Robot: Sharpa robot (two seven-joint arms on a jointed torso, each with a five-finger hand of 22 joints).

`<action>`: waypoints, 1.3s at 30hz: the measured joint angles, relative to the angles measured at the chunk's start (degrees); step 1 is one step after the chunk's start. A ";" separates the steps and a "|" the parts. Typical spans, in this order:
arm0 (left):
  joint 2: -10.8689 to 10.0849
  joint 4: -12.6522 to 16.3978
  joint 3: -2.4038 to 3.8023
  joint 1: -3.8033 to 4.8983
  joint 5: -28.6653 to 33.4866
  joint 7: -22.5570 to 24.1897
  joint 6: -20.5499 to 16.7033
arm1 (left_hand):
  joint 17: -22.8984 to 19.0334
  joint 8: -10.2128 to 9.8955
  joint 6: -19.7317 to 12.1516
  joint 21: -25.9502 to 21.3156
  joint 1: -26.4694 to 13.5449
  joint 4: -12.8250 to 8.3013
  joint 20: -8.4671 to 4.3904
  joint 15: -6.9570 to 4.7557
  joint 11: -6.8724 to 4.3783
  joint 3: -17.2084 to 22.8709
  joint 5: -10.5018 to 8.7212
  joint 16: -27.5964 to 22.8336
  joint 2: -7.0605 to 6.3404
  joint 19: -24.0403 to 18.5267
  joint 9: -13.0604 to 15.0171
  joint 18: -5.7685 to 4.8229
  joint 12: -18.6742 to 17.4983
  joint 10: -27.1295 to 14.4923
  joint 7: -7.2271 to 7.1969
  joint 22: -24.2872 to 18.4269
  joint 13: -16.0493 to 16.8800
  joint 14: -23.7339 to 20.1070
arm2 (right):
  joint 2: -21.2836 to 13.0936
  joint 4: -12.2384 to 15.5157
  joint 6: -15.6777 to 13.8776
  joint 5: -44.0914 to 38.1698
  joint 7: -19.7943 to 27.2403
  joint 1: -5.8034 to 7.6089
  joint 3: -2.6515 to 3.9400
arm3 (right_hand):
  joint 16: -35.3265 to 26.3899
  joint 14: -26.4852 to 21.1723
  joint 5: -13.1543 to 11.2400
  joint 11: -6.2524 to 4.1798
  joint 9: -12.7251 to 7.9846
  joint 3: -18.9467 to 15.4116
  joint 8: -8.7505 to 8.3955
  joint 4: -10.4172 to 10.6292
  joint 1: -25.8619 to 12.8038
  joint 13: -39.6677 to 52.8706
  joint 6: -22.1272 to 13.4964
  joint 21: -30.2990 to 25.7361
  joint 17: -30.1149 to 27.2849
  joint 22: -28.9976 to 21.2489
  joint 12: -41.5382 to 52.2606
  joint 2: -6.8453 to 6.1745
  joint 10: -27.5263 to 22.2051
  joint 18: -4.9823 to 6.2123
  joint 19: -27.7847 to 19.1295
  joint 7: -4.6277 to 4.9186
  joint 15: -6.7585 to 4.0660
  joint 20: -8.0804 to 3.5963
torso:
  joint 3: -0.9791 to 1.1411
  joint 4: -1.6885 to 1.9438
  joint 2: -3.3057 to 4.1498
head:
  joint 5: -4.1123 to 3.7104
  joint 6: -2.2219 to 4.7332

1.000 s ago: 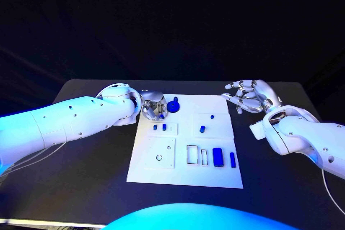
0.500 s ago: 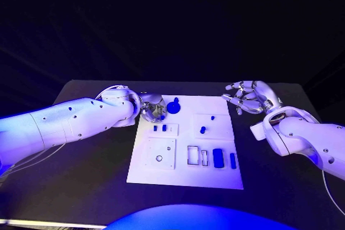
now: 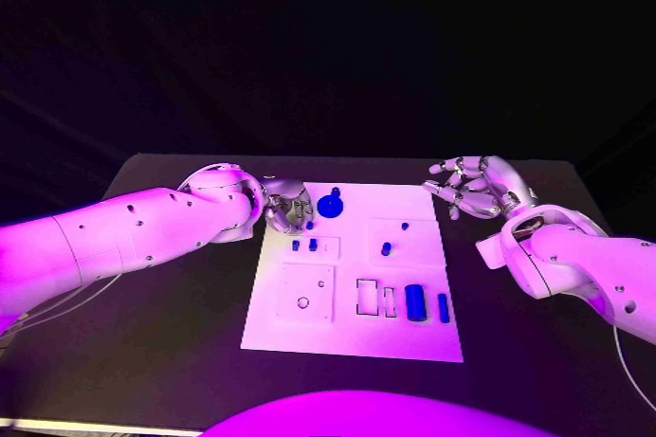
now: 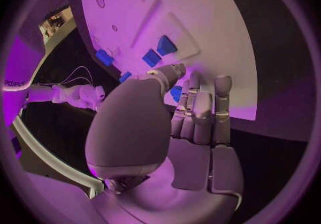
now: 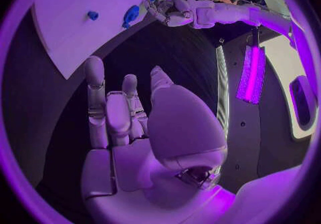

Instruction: Assemble the parts on the task board

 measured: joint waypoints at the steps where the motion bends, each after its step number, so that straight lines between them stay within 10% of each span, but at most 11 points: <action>1: -0.06 -0.04 0.01 0.00 0.00 -0.01 -0.02 | -0.01 0.00 0.00 0.00 0.00 0.00 0.00 0.00 0.00 0.00 0.00 0.00 0.00 0.00 0.00 0.00 0.00 0.00 0.00 0.00 0.00 0.00 | 0.00 -0.04 0.04 -0.01 -0.03 0.00 0.00 | -0.19 0.00 0.00 0.00 0.00 0.00 0.10 0.00 0.14 -0.53 0.00 -0.24 -0.08 -0.12 -0.49 -0.07 0.00 0.00 0.00 0.00 0.00 0.00 | -0.01 0.00 0.00 | 0.01 0.02; 10: -1.01 -0.46 0.15 0.00 0.47 0.11 -0.78 | -0.14 -0.88 -1.79 -0.27 0.00 0.25 -0.01 0.00 0.00 -0.25 0.00 0.00 0.00 0.01 -0.38 0.00 0.12 0.00 -0.87 -0.21 0.76 0.00 | -0.04 -0.63 0.91 -0.56 -0.69 -0.05 0.00 | -0.89 -0.21 0.00 -0.11 -0.23 0.00 0.80 0.00 1.48 -4.99 -0.20 -1.79 -0.54 -0.75 -4.27 -0.28 -0.11 -0.01 0.00 0.20 0.21 0.00 | -0.01 -0.01 0.02 | 0.03 0.18; 30: -3.94 2.73 0.87 0.00 9.61 5.21 -5.05 | 11.57 2.16 5.47 4.09 0.47 -0.75 -1.37 -1.95 -2.07 2.12 0.22 4.82 0.47 5.95 0.75 0.00 23.10 -4.27 -1.53 6.12 13.58 5.70 | -0.09 -1.09 2.68 -3.80 -2.38 -0.41 0.00 | -0.33 0.13 0.00 -0.60 -0.38 0.66 1.65 -0.32 4.64 -7.34 -0.21 1.03 1.14 1.60 -5.22 -0.87 1.12 0.00 1.05 0.18 -0.12 -0.31 | 0.06 -0.01 0.06 | -0.04 0.16; 33: -4.33 3.56 0.90 0.00 10.86 6.63 -5.44 | 15.55 2.16 6.99 6.52 -0.04 -1.93 -2.20 -2.61 -3.03 4.80 0.43 5.79 -0.05 8.62 0.75 -0.91 30.92 -3.68 -2.07 9.00 18.67 7.78 | -0.06 -1.14 2.86 -4.27 -2.61 -0.49 0.00 | -0.09 0.34 0.00 -0.72 -0.44 0.66 1.87 -0.32 4.80 -7.09 -0.20 1.70 1.51 2.09 -4.49 -1.04 1.57 0.00 1.42 0.17 -0.33 -0.36 | 0.05 0.02 0.05 | -0.01 0.09; 39: -4.45 4.04 0.92 0.00 11.43 7.98 -5.36 | 20.08 2.16 7.93 9.23 -2.46 -3.03 -2.71 -3.40 -3.64 5.45 -0.05 6.61 0.33 12.34 0.75 -1.80 49.35 7.34 -2.57 12.71 42.15 9.98 | -0.05 -1.16 3.00 -4.83 -2.93 -0.55 0.00 | 0.57 0.54 0.00 -0.71 -0.56 0.98 1.87 -0.32 4.80 -6.52 -0.20 2.55 2.22 2.76 -3.43 -1.04 1.99 0.00 1.89 0.16 -0.53 -0.41 | 0.05 -0.03 0.05 | 0.09 0.01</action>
